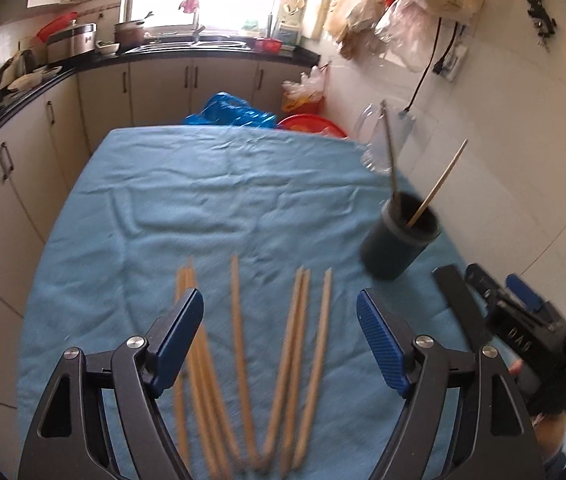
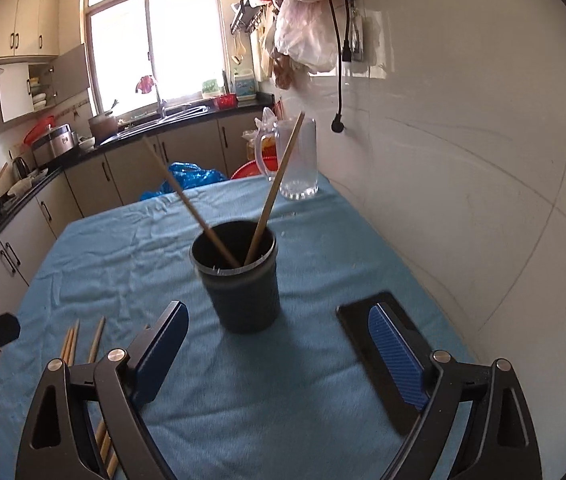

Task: Organize utensils
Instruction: 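Return the left tool to the chopsticks and grasp another one, then lift the chopstick upright and carry it over the black holder cup, then drop the chopstick into the cup by opening the left gripper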

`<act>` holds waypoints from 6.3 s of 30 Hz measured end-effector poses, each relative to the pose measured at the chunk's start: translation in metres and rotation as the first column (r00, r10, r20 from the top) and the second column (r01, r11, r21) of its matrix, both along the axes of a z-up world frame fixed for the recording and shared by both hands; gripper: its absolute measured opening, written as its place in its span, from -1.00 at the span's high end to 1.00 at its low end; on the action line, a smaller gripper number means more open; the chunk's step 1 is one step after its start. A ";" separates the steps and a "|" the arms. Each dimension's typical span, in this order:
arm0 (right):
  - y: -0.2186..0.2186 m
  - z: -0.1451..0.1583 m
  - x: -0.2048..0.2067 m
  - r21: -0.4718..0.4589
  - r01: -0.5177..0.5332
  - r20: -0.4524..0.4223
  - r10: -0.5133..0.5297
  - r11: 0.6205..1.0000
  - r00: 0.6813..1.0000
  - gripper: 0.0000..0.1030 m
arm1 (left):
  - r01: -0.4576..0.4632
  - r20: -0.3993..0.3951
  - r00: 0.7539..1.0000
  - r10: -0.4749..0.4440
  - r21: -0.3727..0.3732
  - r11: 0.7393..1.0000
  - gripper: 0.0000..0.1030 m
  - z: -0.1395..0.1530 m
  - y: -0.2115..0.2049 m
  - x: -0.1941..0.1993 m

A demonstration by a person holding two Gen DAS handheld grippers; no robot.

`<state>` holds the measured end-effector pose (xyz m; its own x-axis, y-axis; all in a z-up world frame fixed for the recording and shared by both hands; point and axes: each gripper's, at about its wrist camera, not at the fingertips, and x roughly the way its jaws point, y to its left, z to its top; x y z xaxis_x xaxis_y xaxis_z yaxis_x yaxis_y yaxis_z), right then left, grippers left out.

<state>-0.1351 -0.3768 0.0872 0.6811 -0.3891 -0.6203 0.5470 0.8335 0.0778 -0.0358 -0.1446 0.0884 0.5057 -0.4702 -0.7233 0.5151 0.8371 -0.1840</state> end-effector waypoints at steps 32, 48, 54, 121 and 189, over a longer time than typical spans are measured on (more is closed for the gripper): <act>0.030 -0.059 0.033 0.321 -0.208 -0.137 0.263 0.924 0.955 -0.20 | -0.123 -0.330 0.930 0.161 0.134 0.983 0.55 -0.107 0.049 0.095; 0.080 -0.056 0.110 0.422 -0.332 -0.165 0.432 0.843 0.887 0.00 | -0.167 -0.328 0.924 0.197 0.118 0.979 0.86 -0.109 0.064 0.109; 0.098 -0.074 0.157 0.467 -0.340 -0.236 0.486 0.816 0.842 0.09 | -0.179 -0.361 0.911 0.200 0.092 0.980 0.86 -0.108 0.089 0.110; 0.053 0.061 0.029 0.258 -0.461 0.340 0.366 0.849 0.866 0.86 | -0.090 -0.033 0.996 0.086 -0.188 0.978 0.87 0.055 0.076 0.030; -0.128 0.057 0.029 0.290 -0.128 0.297 0.038 0.948 0.954 -0.39 | 0.128 -0.095 0.984 -0.149 -0.194 0.973 0.04 0.072 -0.156 0.091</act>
